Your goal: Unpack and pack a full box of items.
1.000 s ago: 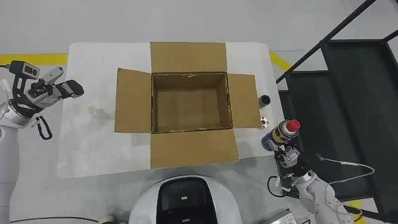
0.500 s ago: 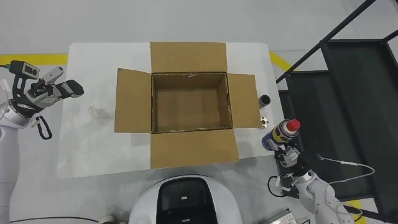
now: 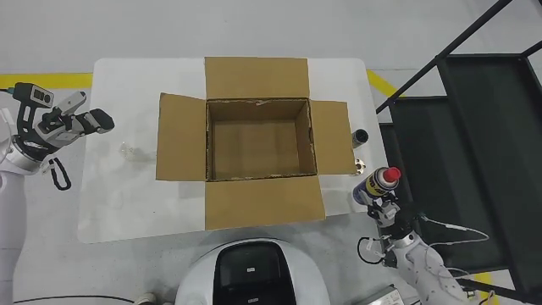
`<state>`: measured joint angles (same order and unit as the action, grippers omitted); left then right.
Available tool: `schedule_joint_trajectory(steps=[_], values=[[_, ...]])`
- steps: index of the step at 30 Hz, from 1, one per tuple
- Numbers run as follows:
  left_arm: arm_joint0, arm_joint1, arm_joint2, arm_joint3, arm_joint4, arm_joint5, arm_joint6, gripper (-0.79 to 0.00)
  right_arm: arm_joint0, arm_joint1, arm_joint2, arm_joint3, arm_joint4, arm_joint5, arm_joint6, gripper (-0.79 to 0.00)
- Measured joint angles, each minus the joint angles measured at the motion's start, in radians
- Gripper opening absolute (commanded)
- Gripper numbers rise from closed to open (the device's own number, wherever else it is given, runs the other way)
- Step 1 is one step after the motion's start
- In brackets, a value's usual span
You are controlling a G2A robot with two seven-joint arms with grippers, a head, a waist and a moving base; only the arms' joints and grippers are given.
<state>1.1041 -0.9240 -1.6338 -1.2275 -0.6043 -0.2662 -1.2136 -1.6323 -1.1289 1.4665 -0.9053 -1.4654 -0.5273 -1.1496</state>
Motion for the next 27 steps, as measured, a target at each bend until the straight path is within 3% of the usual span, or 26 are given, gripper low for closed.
schedule_joint_trajectory(steps=[12,27], values=[[0.000,0.000,0.000,0.000,0.000,0.000,0.000,0.000,0.175,-0.028,-0.085,0.301,-0.003,0.000,-0.141,-0.785],[0.000,0.000,0.000,0.000,0.000,0.000,0.000,0.000,0.310,-0.070,-0.157,0.496,0.042,0.033,-0.177,-0.785]])
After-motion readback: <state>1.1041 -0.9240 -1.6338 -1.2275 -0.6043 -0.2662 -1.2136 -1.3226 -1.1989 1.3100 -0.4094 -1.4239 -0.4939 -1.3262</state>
